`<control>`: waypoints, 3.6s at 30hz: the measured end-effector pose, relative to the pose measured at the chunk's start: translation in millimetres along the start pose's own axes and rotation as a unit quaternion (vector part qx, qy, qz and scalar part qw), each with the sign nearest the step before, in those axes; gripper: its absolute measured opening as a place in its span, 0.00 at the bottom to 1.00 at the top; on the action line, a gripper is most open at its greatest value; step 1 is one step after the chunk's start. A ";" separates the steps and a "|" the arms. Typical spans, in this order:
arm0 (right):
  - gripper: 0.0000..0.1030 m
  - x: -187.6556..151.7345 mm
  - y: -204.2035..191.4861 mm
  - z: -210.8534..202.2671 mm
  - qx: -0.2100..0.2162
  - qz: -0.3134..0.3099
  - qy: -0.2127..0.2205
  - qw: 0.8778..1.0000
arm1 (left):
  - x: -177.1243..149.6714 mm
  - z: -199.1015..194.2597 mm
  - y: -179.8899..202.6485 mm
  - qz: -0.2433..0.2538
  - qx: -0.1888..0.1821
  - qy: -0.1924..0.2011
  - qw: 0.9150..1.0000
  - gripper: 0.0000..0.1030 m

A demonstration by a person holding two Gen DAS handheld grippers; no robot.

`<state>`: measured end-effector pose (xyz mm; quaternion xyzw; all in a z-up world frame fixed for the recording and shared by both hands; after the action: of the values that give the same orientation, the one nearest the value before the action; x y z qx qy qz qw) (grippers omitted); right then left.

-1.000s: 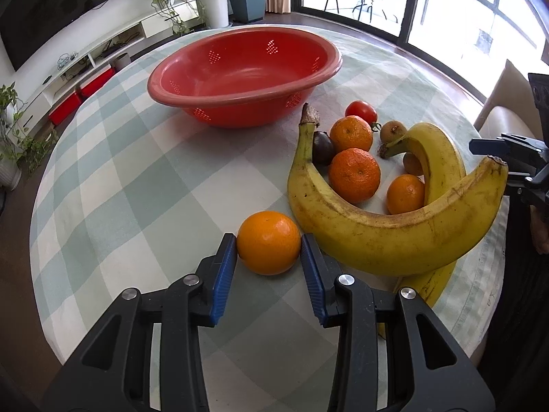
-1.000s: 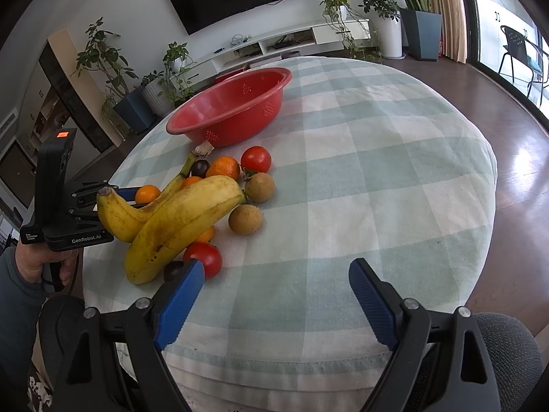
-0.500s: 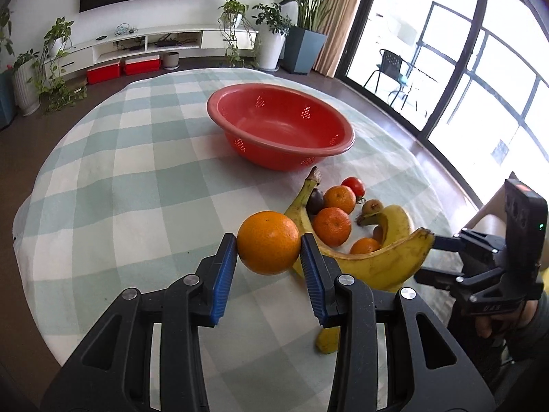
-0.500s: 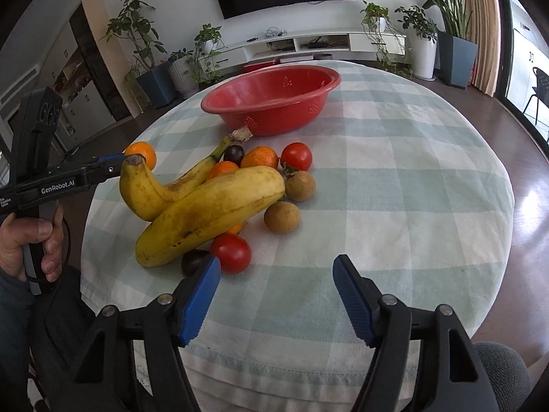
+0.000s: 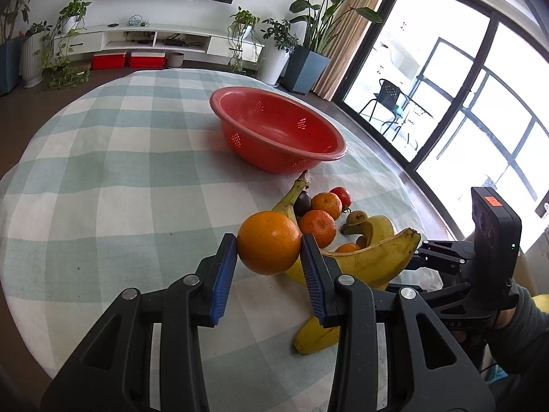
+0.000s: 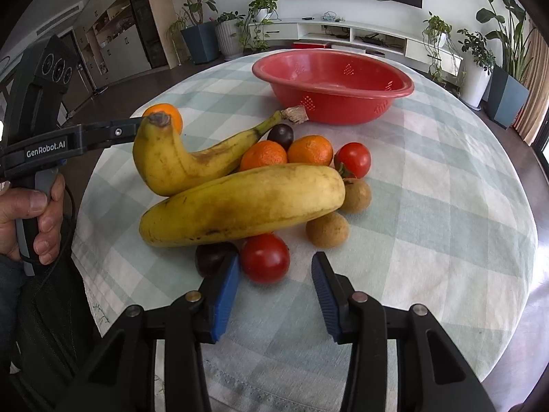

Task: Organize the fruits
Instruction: 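Grasp a red cherry tomato with the right tool while the left tool lifts the orange, then carry the orange and the tomato over the red bowl with both tools, then open both tools to drop the orange and tomato into the red bowl, then reach the right tool to the dark purple plum and grasp it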

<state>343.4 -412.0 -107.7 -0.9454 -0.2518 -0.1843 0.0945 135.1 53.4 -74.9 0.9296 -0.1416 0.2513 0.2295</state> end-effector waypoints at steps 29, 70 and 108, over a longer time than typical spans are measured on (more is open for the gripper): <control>0.30 0.9 52.4 -39.4 0.042 0.076 0.027 0.996 | 8.3 -7.3 -5.2 -0.008 -0.004 0.013 1.000 0.35; 0.30 181.7 96.0 48.6 -0.071 0.013 -0.035 0.997 | 176.3 165.2 0.1 0.162 0.204 -0.137 0.956 0.36; 0.75 -28.7 48.9 -62.3 0.117 0.206 0.117 0.964 | -27.3 -34.2 32.5 -0.002 0.114 0.035 0.993 0.83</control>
<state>326.5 -483.4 -66.4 -0.9311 -0.0583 -0.2389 0.2696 86.3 46.7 -51.6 0.9407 -0.1020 0.2974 0.1271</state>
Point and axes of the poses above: each gripper's, at about its wrist camera, not at the fingertips, and z roughly the way its jaws point, y to its right, x to its top, the point moved 6 cm from there along z, roughly the way its jaws point, and after that the axes turned 12 degrees about -y, right-handed, at the moved point
